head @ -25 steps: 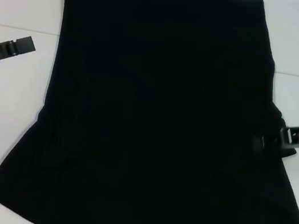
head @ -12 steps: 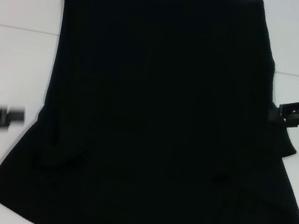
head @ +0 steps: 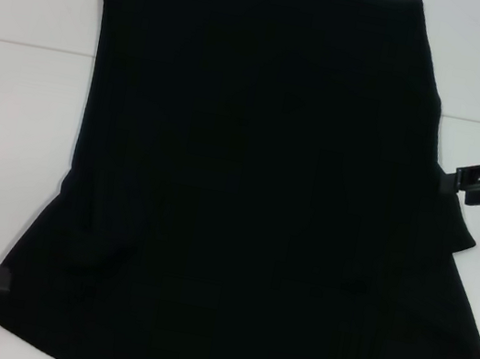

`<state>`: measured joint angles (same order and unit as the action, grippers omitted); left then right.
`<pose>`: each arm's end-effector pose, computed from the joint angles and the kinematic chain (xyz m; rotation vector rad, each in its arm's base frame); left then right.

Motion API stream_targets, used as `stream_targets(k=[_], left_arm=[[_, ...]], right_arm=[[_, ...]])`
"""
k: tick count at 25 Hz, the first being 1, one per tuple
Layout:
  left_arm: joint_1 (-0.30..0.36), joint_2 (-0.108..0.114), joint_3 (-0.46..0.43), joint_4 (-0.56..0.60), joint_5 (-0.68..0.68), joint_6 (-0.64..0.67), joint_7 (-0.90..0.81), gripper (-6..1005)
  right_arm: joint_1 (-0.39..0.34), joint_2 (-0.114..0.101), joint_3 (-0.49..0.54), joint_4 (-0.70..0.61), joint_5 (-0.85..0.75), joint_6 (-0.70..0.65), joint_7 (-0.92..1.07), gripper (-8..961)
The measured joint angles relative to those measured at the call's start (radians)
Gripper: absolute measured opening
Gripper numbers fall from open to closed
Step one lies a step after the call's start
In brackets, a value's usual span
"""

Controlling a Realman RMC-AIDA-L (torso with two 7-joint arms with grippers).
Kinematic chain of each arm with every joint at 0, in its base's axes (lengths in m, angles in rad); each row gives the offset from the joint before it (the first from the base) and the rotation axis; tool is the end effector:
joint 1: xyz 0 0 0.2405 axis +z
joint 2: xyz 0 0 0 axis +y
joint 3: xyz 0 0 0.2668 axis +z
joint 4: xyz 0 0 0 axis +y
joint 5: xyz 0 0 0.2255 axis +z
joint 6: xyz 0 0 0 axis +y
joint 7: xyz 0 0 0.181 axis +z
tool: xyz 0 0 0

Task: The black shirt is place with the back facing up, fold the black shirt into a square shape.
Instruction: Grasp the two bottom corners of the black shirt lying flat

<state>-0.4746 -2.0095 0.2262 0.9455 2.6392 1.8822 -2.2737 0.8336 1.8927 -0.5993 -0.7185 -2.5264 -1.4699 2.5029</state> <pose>-0.3627 0.2897 0.0597 -2.1552 -1.9798 -0.3430 0.2608 0.4567 0.0508 -2.2356 1.6476 0.1896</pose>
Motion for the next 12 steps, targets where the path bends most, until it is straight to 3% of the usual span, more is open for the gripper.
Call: stream_targets(k=[12], left_arm=[[-0.008,-0.018,0.064,-0.032,0.024,-0.125,-0.054,756]], right_arm=[[-0.008,0.0,0.001,0.002,0.0,0.003,-0.007,590]])
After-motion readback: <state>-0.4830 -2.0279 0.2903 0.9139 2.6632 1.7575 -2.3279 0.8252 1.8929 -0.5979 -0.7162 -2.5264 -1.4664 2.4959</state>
